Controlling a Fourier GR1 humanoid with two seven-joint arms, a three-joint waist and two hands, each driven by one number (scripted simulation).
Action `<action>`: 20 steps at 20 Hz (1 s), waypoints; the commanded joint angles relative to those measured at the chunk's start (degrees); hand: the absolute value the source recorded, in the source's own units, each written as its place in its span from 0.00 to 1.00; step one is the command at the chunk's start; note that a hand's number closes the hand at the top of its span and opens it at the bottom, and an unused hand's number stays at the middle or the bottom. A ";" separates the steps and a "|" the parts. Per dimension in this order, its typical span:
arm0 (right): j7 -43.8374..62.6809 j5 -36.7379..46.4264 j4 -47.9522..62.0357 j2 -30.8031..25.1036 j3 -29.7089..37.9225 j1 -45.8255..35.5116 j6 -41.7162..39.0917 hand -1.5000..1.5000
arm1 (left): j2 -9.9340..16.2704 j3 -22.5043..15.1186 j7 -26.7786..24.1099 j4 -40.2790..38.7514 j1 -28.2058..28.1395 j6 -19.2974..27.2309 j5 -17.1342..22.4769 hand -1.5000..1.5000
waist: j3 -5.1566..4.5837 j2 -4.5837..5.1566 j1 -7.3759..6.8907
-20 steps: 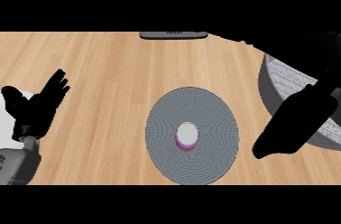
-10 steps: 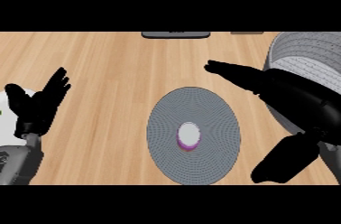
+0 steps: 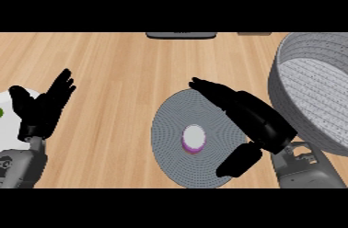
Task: Pick the can from the placemat and place it in the basket
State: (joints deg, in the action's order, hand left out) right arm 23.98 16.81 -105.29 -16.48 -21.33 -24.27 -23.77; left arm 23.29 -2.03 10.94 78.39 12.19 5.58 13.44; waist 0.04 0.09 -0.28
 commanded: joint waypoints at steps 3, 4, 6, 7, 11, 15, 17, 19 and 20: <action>-5.24 8.75 9.93 7.60 -3.38 -0.13 5.87 0.00 | -2.02 -0.22 4.61 4.59 -0.21 1.12 -1.51 0.50 | -0.02 -0.07 -0.06; -6.87 9.08 11.65 6.72 -2.40 -0.23 4.32 0.00 | -0.22 3.33 -1.72 -0.67 -1.47 -2.80 -0.69 0.50 | -0.04 -0.03 0.03; -2.33 9.38 12.24 8.10 -3.14 -2.54 1.68 0.00 | -0.89 2.02 2.07 -0.59 1.60 -1.62 -2.13 0.50 | -0.04 -0.06 0.08; -4.91 12.06 13.24 7.81 -5.05 1.11 3.82 0.00 | -1.20 2.56 0.19 -0.46 0.12 -2.68 -1.57 0.50 | -0.04 -0.07 0.10; -6.85 13.71 19.87 9.27 -3.94 -2.09 1.69 0.00 | -1.49 3.38 0.35 -1.44 0.84 -2.79 -3.13 0.50 | -0.04 -0.04 0.01; -8.77 15.54 17.09 7.00 -2.84 1.16 -1.18 0.00 | -1.11 4.92 4.81 5.22 -2.23 -4.83 -1.45 0.50 | -0.03 -0.15 0.09; -11.59 16.89 17.88 8.33 -1.02 1.66 -0.93 0.00 | -2.21 6.87 -0.77 -2.50 0.21 -6.44 -3.28 0.50 | -0.04 -0.08 0.27; -11.40 19.50 19.44 11.77 -2.17 1.50 0.66 0.00 | -3.42 6.67 -0.09 -0.91 -0.44 -5.61 -4.74 0.50 | -0.04 -0.09 0.21; -10.38 17.73 14.26 9.13 -0.65 3.40 -2.73 0.00 | -3.20 7.16 -0.68 -1.02 -0.41 -5.03 -5.54 0.50 | -0.04 -0.12 0.33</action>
State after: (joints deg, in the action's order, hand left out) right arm 13.65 33.61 -87.49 -7.22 -23.24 -23.11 -23.92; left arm 20.42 3.49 10.92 78.50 11.07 1.01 9.41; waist 0.00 0.01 -0.11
